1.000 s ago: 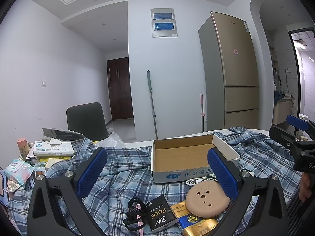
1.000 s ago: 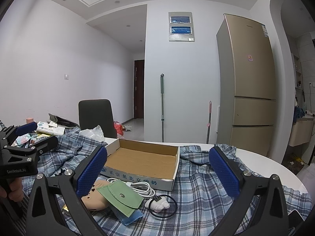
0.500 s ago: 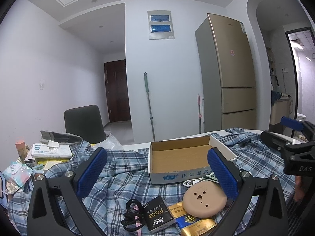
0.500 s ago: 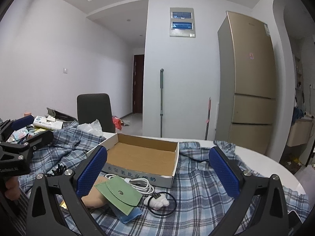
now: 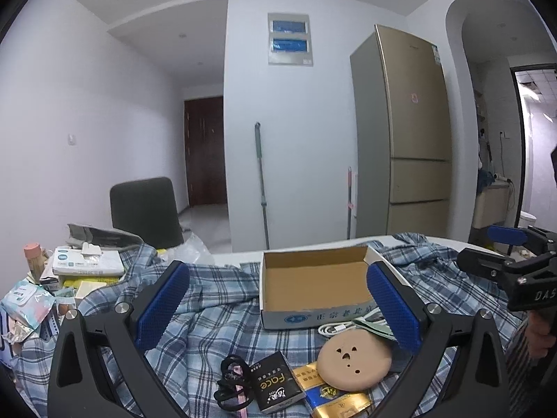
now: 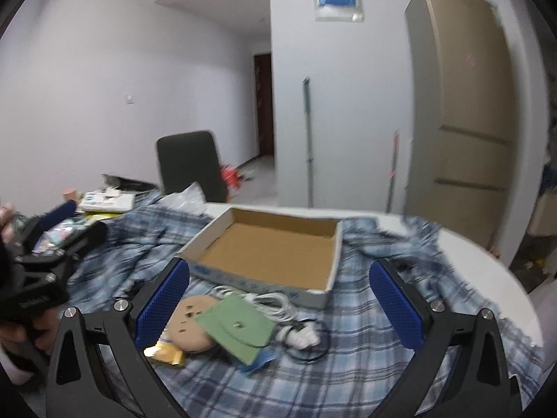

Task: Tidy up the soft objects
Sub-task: 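Lower the right gripper onto the green felt pouch and close it, then lift the green pouch with the right gripper while the left gripper approaches the beige round disc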

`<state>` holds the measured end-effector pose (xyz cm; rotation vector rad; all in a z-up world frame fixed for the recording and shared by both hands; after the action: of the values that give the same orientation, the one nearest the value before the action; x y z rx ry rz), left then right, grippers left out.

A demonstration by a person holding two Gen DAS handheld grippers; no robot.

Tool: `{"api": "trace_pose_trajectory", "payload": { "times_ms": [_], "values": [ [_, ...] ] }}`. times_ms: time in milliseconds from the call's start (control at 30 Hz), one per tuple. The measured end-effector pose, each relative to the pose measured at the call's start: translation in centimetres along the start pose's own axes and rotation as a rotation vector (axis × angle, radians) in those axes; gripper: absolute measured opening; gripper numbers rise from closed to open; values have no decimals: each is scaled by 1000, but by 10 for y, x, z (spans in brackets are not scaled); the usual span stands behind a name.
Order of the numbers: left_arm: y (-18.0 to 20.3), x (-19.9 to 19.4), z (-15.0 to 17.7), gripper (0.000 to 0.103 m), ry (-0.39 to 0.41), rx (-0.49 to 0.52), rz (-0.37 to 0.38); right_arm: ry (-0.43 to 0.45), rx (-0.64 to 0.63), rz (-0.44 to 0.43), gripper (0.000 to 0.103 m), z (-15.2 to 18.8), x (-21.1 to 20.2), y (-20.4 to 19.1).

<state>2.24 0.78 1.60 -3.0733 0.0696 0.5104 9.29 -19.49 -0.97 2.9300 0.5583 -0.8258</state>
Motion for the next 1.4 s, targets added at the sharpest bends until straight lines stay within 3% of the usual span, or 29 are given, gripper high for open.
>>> {"api": "trace_pose_trajectory", "payload": {
  "times_ms": [167, 300, 467, 633, 833, 1067, 1400],
  "values": [
    [-3, 2, 3, 103, 11, 7, -1, -123, 75, -102, 99, -5, 26, 1],
    [-10, 8, 13, 103, 25, -5, -34, -238, 92, -82, 93, 2, 59, -3],
    [-21, 21, 15, 103, -19, -49, -54, -397, 200, -178, 87, 16, 96, -4],
    [-24, 21, 15, 103, -19, -48, -53, -513, 281, -198, 79, 25, 125, -3],
    [-23, 17, 14, 103, -6, -47, -48, -580, 312, -230, 72, 39, 140, -7],
    [-21, 17, 14, 103, -9, -41, -49, -613, 322, -239, 73, 43, 143, -1],
    [-20, 17, 14, 103, -10, -41, -48, -664, 436, -297, 76, 58, 152, 14]
  ]
}}
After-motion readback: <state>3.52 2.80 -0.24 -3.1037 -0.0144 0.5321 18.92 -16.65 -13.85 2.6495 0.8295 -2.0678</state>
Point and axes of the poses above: each gripper's, at about its wrist camera, not at the fingertips, and x roughly the way its jaws point, y to its right, z to its underside, the point moved 2 cm from there along x, roughly the way its jaws point, and after that the axes turned 6 degrees about -y, right-handed, at the moved point
